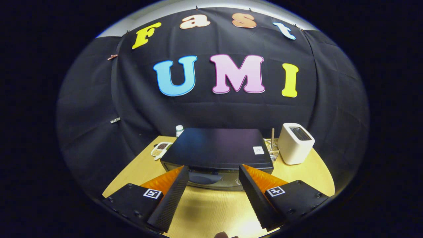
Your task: Open the toaster oven, put the food inside, and close the toaster oven door.
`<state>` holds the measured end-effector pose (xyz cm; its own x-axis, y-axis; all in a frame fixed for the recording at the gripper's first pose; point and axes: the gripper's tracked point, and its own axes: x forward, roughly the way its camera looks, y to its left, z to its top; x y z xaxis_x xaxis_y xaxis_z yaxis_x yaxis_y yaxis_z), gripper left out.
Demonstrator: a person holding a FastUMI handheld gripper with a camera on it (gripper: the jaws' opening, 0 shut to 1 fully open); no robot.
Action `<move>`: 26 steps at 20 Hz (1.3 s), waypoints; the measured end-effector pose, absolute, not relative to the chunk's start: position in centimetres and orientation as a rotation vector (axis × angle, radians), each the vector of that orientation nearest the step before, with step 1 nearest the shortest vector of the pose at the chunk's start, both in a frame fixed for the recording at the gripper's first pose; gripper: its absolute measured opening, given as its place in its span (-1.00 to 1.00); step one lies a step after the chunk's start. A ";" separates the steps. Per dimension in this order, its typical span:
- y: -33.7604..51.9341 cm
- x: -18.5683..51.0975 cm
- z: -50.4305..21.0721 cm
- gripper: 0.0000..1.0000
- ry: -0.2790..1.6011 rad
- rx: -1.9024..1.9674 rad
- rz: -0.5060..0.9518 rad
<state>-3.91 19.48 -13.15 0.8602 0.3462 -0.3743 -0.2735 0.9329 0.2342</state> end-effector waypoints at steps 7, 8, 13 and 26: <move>11.4 -2.1 -5.8 0.97 0.300 0.218 0.310; 10.1 -1.8 -5.0 0.97 0.282 0.223 0.301; 4.4 -1.3 -1.4 0.96 0.214 0.237 0.284; -2.8 -2.3 3.3 0.95 0.033 0.178 0.265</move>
